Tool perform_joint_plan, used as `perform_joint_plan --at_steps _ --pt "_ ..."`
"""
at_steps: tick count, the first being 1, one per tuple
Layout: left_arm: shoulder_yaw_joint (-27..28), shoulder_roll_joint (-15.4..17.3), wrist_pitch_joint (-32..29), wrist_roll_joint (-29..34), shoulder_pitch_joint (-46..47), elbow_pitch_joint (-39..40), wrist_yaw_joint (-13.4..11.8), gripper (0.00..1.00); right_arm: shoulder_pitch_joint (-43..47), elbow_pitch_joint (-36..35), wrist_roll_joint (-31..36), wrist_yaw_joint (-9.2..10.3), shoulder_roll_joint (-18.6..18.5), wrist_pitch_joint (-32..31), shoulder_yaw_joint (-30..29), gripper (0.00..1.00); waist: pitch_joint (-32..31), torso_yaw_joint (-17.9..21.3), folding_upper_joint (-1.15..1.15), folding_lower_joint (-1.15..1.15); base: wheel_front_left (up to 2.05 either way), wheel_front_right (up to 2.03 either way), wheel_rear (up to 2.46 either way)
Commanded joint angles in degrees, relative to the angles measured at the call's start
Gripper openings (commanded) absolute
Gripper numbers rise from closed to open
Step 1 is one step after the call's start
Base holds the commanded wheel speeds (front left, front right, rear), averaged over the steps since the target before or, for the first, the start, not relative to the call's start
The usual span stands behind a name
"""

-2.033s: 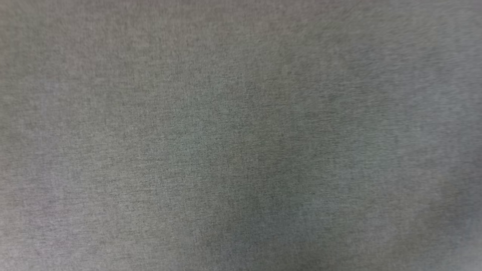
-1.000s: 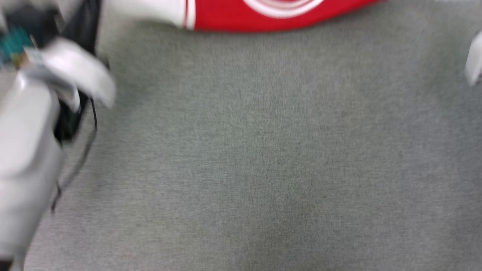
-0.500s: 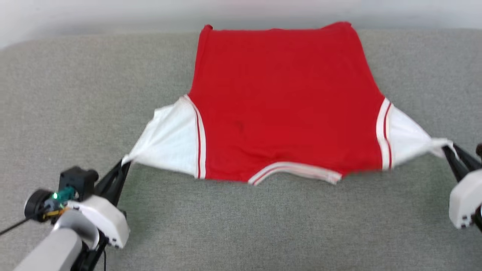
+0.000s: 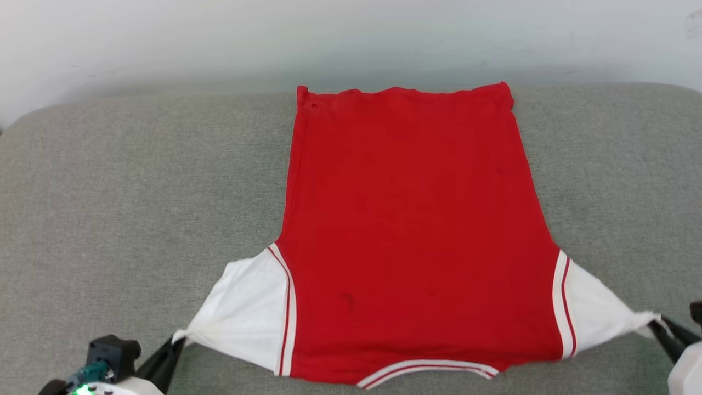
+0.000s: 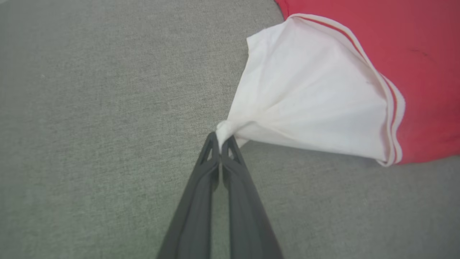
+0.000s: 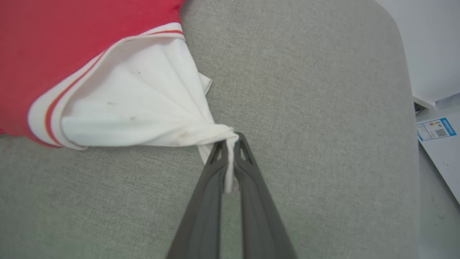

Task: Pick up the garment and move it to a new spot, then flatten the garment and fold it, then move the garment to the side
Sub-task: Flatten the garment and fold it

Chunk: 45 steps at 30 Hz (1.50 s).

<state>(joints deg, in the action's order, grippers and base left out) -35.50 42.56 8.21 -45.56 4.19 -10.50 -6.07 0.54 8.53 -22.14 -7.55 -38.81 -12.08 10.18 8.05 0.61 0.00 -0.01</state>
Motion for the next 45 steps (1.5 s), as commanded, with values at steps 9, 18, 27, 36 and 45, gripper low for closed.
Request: perform_joint_plan --at_steps 9,18,27,36,45 --pt "-1.57 -0.95 -1.48 -0.97 -2.33 4.43 -1.05 0.0 4.77 -3.97 -4.26 0.11 0.94 -5.14 -0.91 0.0 0.37 -0.02 0.0 0.01 0.0 0.0 0.0" --pt "-0.39 0.58 -4.43 -2.85 -1.25 12.73 -1.41 0.0 -0.14 -11.04 -9.57 0.1 1.14 -11.27 -4.58 1.0 2.93 -2.1 0.0 0.01 0.0 0.0 0.0" --pt "-4.34 4.31 -12.79 2.17 2.66 27.74 -1.13 0.0 -17.97 -12.9 -13.05 0.1 1.07 -29.01 -8.23 1.0 12.23 -8.06 0.0 0.01 0.0 0.0 0.0" --pt "-6.17 3.73 -17.03 5.7 7.49 37.4 -0.79 0.0 -41.67 -4.54 -4.84 0.09 4.62 -52.02 -13.38 1.0 22.05 -16.16 0.0 0.01 0.0 0.0 0.0" --pt "-7.72 1.35 -18.35 9.12 12.67 41.01 0.9 0.0 -56.56 0.78 9.52 0.08 5.56 -66.11 -18.5 1.0 29.34 -23.03 0.0 0.01 0.0 0.0 0.0"
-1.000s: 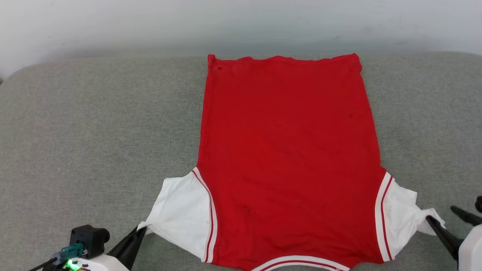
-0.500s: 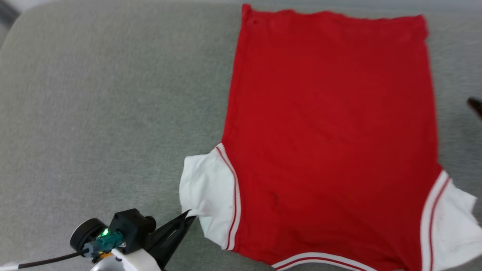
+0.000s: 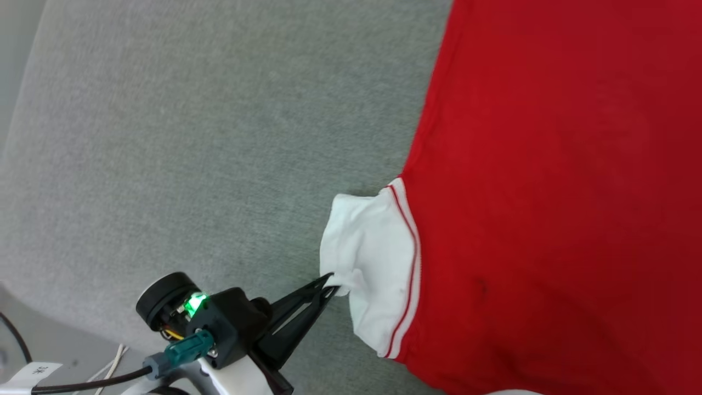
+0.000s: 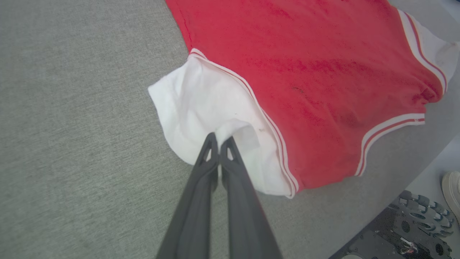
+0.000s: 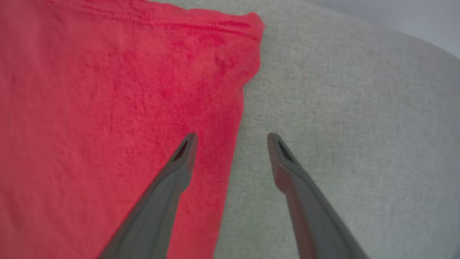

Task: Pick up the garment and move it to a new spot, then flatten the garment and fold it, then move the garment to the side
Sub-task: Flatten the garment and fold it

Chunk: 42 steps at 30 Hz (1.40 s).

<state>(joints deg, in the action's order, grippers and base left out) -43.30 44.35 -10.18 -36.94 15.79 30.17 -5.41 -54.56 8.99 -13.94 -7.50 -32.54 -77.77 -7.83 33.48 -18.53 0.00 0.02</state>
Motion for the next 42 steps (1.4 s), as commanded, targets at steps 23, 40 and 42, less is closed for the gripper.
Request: perform_joint_plan --at_steps 23,40,42 --pt "0.19 -2.32 2.24 1.18 3.73 -1.97 1.03 0.0 -0.34 6.17 8.87 0.02 -0.87 -3.22 -6.06 0.0 6.78 -6.67 0.0 -0.02 0.0 0.0 0.0" --pt "0.63 0.13 -0.28 0.95 0.15 -2.18 -3.11 0.0 18.47 5.48 1.57 0.02 1.32 4.07 -5.27 0.0 -8.63 1.75 0.0 -0.02 0.0 0.0 0.0" --pt "0.6 0.42 -0.46 0.43 -0.78 -2.61 -3.66 0.0 22.61 3.97 -0.16 0.02 1.99 4.94 -5.19 0.0 -10.74 3.2 0.0 -0.02 0.0 0.0 0.0"
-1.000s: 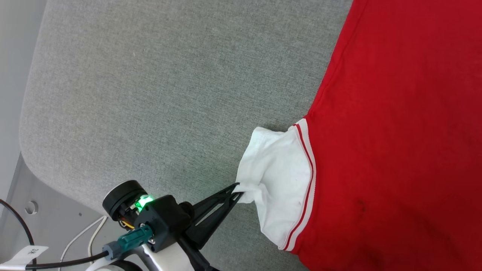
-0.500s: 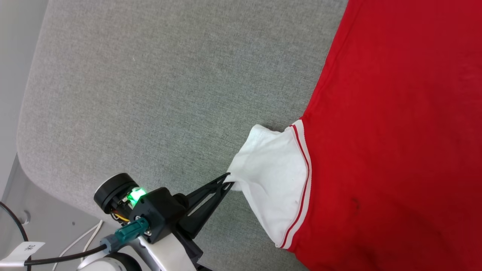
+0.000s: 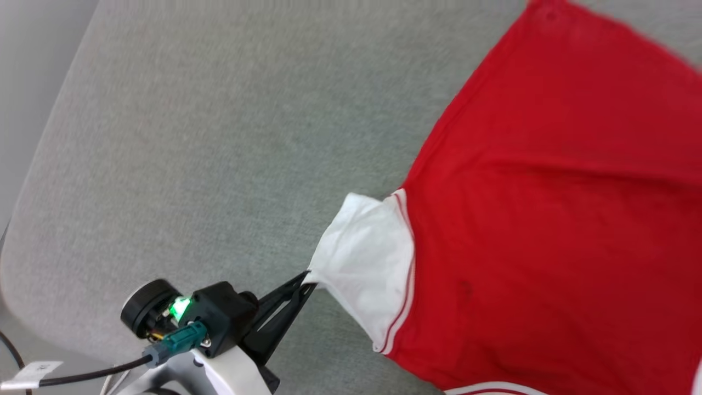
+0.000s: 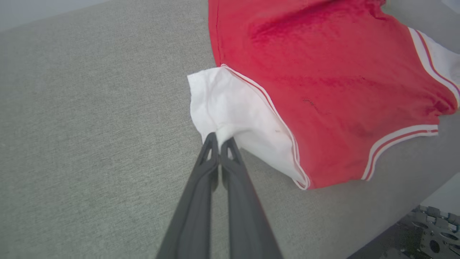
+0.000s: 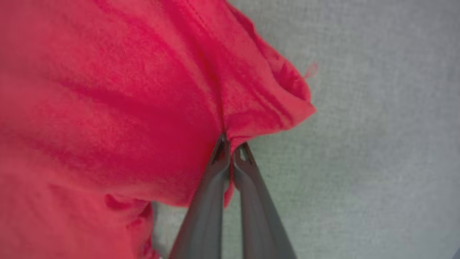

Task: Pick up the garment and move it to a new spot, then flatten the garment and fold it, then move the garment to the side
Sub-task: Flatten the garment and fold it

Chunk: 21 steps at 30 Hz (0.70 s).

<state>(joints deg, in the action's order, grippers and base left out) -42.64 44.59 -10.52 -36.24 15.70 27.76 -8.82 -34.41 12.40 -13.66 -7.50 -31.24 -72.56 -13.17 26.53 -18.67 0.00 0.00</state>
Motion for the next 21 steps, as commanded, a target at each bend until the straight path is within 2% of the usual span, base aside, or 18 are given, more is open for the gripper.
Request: perform_joint_plan --at_steps 1,9,13,21 --pt "-0.03 0.37 -0.11 -0.33 -1.01 -0.43 -0.45 0.0 4.55 -0.22 -1.27 0.02 1.01 0.3 0.06 0.0 -4.82 4.04 0.0 0.0 0.0 0.0 0.0" --pt "0.47 0.73 1.29 -2.19 -4.87 -3.4 -2.57 0.0 20.96 -7.02 -5.89 0.02 4.72 4.16 -1.84 0.0 -11.95 9.78 0.0 0.0 0.0 0.0 0.0" --pt "-0.02 0.44 2.37 -2.15 -6.12 -4.69 -2.89 0.0 29.07 -12.2 -5.87 0.03 4.09 7.29 -1.33 0.0 -14.0 11.72 0.0 0.0 0.0 0.0 0.0" --pt "-0.11 -0.81 3.68 -3.45 -8.23 -6.49 -3.88 0.0 41.25 -20.49 -7.6 0.03 9.97 11.06 -4.01 0.0 -16.54 14.22 0.0 0.0 0.0 0.0 0.0"
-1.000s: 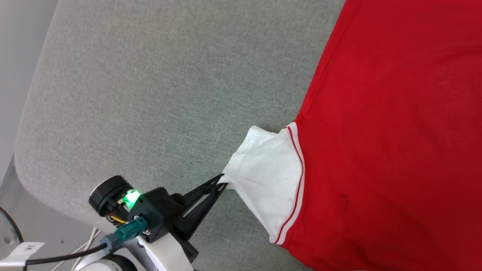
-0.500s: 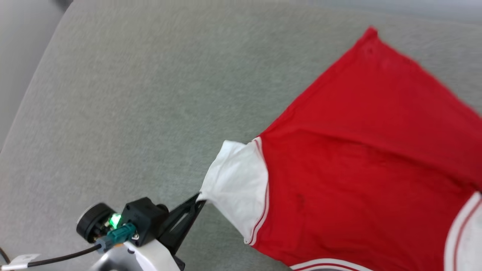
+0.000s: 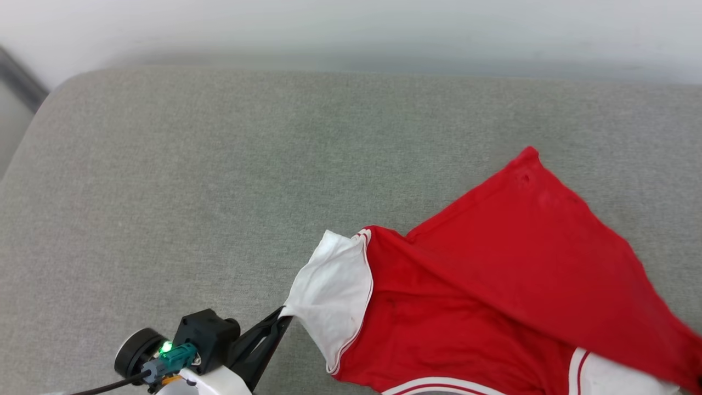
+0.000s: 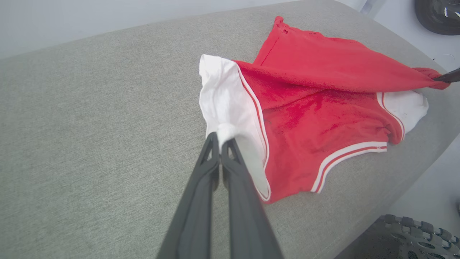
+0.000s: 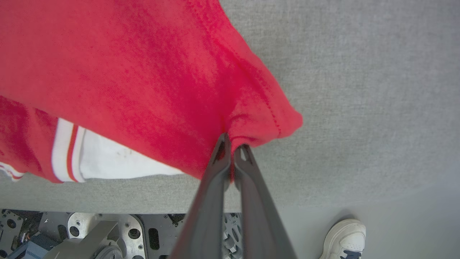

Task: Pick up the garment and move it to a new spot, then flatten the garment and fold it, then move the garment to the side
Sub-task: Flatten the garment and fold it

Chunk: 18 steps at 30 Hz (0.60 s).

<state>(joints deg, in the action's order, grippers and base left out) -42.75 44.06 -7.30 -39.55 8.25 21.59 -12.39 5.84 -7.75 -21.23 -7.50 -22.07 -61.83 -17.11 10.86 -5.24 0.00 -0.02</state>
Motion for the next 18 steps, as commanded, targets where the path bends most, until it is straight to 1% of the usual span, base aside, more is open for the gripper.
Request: perform_joint_plan --at_steps 1,3,6,7,9,10,11,14,18 --pt "0.1 -0.42 0.61 -0.36 -0.95 -0.61 -0.47 0.0 2.13 -0.8 -0.05 0.02 1.73 0.83 -0.17 0.0 -1.15 0.99 0.0 0.02 0.0 0.0 0.0" --pt "0.38 -0.92 1.25 -0.85 -1.29 -1.09 -0.89 0.0 4.11 -1.33 -0.03 0.03 3.44 1.58 -0.19 0.0 -1.64 1.28 0.0 0.02 0.0 0.0 0.0" --pt "1.12 -1.24 2.21 -1.83 -1.74 -2.09 -0.83 0.0 6.29 -1.84 0.69 0.02 5.27 3.05 0.27 0.0 -1.95 1.45 0.0 0.02 0.0 0.0 0.0" --pt "1.3 -1.22 2.71 -2.16 -1.72 -2.85 -0.47 0.0 7.54 -1.7 0.49 0.02 6.73 3.83 0.73 0.0 -2.15 1.49 0.0 0.02 0.0 0.0 0.0" --pt "1.18 -1.32 2.81 -2.3 -1.68 -3.12 -0.36 0.0 7.63 -1.96 0.22 0.03 6.67 4.37 0.93 0.0 -2.15 1.45 0.0 0.02 0.0 0.0 0.0" --pt "1.05 -1.38 2.8 -2.32 -1.61 -3.15 -0.2 0.0 7.41 -2.16 0.44 0.02 6.1 4.7 1.1 0.43 -2.12 1.36 0.0 0.02 0.0 0.0 0.0" --pt "0.93 -1.41 2.77 -2.28 -1.51 -3.18 -0.07 0.0 7.13 -2.39 0.59 0.02 5.37 5.15 1.35 1.0 -2.07 1.25 0.0 0.02 0.0 0.0 0.0" --pt "0.67 -1.38 2.7 -1.99 -1.16 -3.0 0.13 0.0 5.38 -3.75 -0.85 0.02 3.71 5.31 2.31 1.0 -1.75 0.74 0.0 0.02 0.0 0.0 0.0" --pt "0.31 -1.28 2.43 -1.3 -0.69 -2.01 0.18 0.0 1.69 -7.15 -2.5 0.02 0.25 4.57 3.07 1.0 -0.72 -0.38 0.0 0.02 0.0 0.0 0.0"
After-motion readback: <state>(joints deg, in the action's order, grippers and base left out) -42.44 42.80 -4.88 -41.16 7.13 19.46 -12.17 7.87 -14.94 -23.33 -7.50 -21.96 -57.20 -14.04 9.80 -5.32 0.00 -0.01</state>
